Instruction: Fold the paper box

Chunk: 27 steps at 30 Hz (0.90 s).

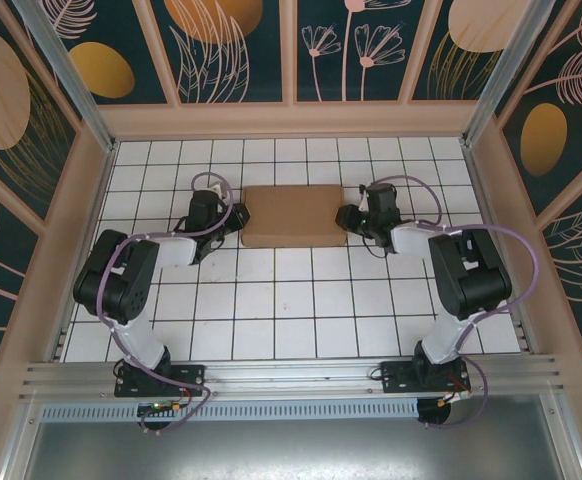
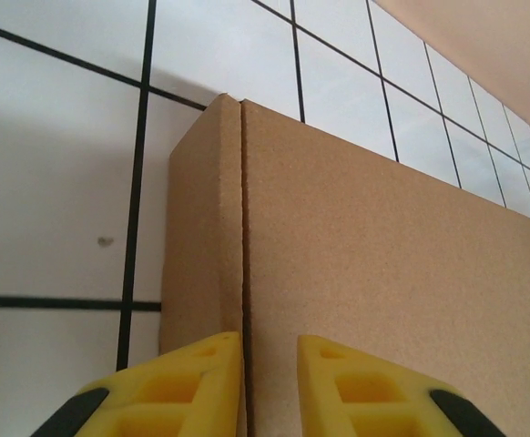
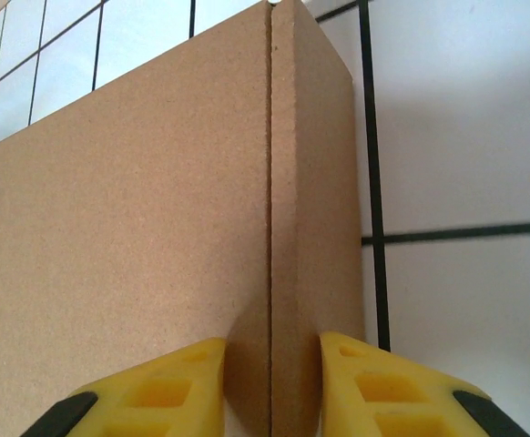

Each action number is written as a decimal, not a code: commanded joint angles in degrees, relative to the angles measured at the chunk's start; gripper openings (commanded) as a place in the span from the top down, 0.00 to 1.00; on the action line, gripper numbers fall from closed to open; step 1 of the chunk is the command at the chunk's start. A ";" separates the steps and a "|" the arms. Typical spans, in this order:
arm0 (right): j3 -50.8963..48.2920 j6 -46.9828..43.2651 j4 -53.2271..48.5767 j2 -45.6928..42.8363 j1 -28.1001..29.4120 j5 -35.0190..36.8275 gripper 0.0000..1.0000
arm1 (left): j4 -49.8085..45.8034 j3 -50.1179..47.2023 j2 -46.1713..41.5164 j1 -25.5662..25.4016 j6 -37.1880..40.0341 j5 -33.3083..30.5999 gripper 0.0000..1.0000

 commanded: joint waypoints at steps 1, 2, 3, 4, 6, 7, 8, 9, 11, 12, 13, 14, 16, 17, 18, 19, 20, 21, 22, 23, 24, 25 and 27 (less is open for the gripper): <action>3.17 -1.45 -4.95 4.40 -0.30 -1.52 0.72 | -2.75 2.41 3.25 0.10 0.88 2.89 0.77; 4.04 -1.37 -5.24 4.95 -0.42 -1.60 0.72 | -2.77 2.89 3.85 0.20 0.90 3.01 0.77; 4.45 -1.36 -5.30 5.32 -0.48 -1.82 0.72 | -2.86 3.27 4.17 0.18 0.97 2.95 0.77; 4.73 -1.27 -5.43 5.48 -0.50 -1.91 0.72 | -2.81 3.50 4.34 0.24 0.90 2.78 0.77; 5.03 -1.19 -5.29 5.64 -0.52 -2.26 0.72 | -2.95 3.67 4.63 0.22 0.77 2.73 0.77; 5.17 -1.19 -5.42 5.67 -0.51 -2.39 0.72 | -3.06 3.81 4.69 0.24 0.81 2.75 0.78; 5.26 -1.27 -5.56 5.55 -0.48 -2.49 0.72 | -3.06 3.73 4.56 0.22 0.65 2.94 0.78; 5.28 -1.27 -5.68 5.49 -0.40 -2.57 0.72 | -2.98 3.57 4.35 0.24 0.40 2.93 0.78; 4.98 -0.97 -5.95 5.42 -0.37 -2.66 0.72 | -3.53 3.34 3.88 0.26 0.27 2.61 0.79; 4.57 -0.79 -5.83 5.26 -0.33 -2.75 0.72 | -3.67 3.18 3.61 0.25 0.17 2.52 0.79; 4.04 -0.62 -5.43 5.01 -0.21 -2.70 0.72 | -3.66 2.81 3.43 0.24 0.05 2.49 0.79; 3.34 -0.36 -4.90 4.85 -0.18 -2.75 0.72 | -3.33 2.17 3.05 0.23 -0.38 2.37 0.79; 2.18 0.08 -4.34 4.49 -0.08 -2.84 0.72 | -1.51 0.25 2.41 0.24 -1.44 2.71 0.79; 1.42 0.26 -3.84 4.19 0.00 -2.80 0.72 | -0.94 -0.51 2.14 0.21 -1.71 2.75 0.79; 0.65 0.52 -3.30 3.93 0.06 -2.58 0.72 | -0.63 -1.06 2.02 0.19 -1.79 2.83 0.78; 0.05 0.66 -2.88 3.75 0.12 -2.57 0.72 | -0.32 -1.37 2.00 0.20 -1.69 3.24 0.78; -0.50 0.82 -2.58 3.55 0.16 -2.66 0.72 | -0.38 -1.50 1.99 0.20 -1.41 3.37 0.78; -0.73 0.92 -2.53 3.38 0.13 -2.43 0.72 | -0.64 -1.49 1.86 0.23 -1.34 3.30 0.77; -1.07 1.01 -2.30 3.19 0.13 -2.21 0.72 | -0.61 -1.58 1.80 0.21 -1.39 3.36 0.77; -1.30 1.02 -2.11 3.03 0.09 -2.10 0.72 | -0.42 -1.68 1.65 0.16 -1.48 3.44 0.77; -1.28 1.01 -2.31 2.94 0.10 -1.88 0.72 | -0.47 -1.68 1.49 0.23 -1.39 3.37 0.77; -1.21 1.01 -2.52 2.94 0.09 -1.78 0.72 | -0.59 -1.60 1.41 0.26 -1.40 3.37 0.76; -1.31 1.23 -2.52 2.59 0.13 -1.70 0.72 | -0.84 -1.35 1.13 0.24 -1.06 3.29 0.75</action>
